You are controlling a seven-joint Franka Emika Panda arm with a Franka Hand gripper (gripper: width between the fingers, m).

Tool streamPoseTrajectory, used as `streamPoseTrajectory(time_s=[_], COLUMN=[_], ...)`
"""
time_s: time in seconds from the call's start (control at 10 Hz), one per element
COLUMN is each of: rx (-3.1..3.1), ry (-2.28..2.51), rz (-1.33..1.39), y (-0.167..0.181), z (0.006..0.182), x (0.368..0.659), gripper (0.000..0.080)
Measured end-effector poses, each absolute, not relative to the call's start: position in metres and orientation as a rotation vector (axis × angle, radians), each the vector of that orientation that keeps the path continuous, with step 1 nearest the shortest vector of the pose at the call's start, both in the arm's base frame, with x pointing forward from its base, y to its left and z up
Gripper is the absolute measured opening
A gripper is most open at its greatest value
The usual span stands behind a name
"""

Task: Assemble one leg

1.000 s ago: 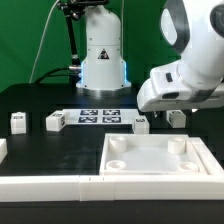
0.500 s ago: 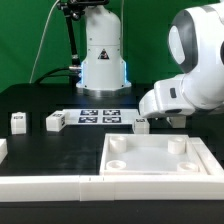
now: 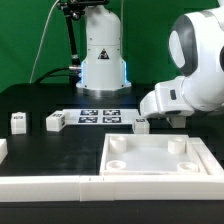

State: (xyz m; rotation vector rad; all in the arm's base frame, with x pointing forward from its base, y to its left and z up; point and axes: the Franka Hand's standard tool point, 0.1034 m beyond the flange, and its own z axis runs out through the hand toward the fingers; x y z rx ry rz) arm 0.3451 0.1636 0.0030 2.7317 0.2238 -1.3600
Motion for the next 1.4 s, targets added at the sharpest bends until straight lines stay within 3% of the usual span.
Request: streamPoseTrajectory(time_s=[0.1,0.2,0.8,1.4], rx=[2.732,2.732,2.738,2.817], ry=[0.222,0.222,0.238,0.3], rz=[-1.36,-1.36,-1.363,-1.249], y=[0.163,0.163,0.162,0.153], z=[0.003,0.003,0.005,0.086], x=[0.345,0.345,0.348,0.397], gripper=[0.0339,0.0285,0.0285,0.0287])
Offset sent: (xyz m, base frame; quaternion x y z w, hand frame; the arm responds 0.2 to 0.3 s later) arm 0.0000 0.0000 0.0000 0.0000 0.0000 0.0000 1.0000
